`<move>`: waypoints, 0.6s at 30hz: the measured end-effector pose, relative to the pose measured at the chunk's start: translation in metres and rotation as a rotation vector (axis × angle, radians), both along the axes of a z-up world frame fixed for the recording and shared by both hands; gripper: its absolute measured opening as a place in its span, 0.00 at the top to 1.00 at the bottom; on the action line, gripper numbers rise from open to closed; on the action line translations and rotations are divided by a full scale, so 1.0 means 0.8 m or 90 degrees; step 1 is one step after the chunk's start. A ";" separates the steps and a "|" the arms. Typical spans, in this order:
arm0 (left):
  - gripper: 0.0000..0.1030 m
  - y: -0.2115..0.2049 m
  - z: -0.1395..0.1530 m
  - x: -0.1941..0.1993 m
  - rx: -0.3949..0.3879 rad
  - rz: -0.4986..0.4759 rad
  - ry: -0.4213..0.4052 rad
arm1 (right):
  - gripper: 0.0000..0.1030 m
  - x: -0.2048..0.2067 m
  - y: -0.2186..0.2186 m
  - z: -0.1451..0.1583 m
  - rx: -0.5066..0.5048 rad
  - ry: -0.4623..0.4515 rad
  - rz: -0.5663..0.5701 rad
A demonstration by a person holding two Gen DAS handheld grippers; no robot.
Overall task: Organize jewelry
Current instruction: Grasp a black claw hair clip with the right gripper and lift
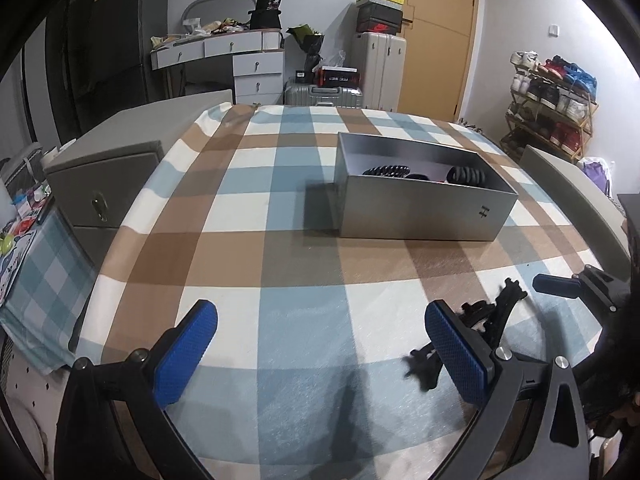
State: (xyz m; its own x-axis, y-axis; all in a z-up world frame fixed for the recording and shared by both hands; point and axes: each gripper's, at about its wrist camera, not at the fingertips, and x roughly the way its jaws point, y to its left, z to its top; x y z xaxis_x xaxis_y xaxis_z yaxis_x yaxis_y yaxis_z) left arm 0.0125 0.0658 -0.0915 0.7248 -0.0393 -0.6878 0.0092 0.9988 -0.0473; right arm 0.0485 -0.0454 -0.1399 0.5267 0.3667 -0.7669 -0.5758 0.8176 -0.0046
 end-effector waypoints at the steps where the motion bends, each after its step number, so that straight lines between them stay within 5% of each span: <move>1: 0.02 0.001 -0.001 -0.001 0.001 0.001 0.000 | 0.00 0.001 0.003 -0.001 -0.008 0.005 0.010; 18: 0.02 0.009 -0.011 -0.002 -0.005 0.002 0.030 | 0.08 0.011 0.006 -0.007 -0.015 0.013 0.014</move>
State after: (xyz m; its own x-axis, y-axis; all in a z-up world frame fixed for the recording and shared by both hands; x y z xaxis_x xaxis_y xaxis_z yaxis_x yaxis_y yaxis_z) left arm 0.0112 0.0729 -0.1004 0.6918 -0.0424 -0.7209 0.0034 0.9985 -0.0554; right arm 0.0569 -0.0407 -0.1451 0.5025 0.3594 -0.7863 -0.5936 0.8047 -0.0115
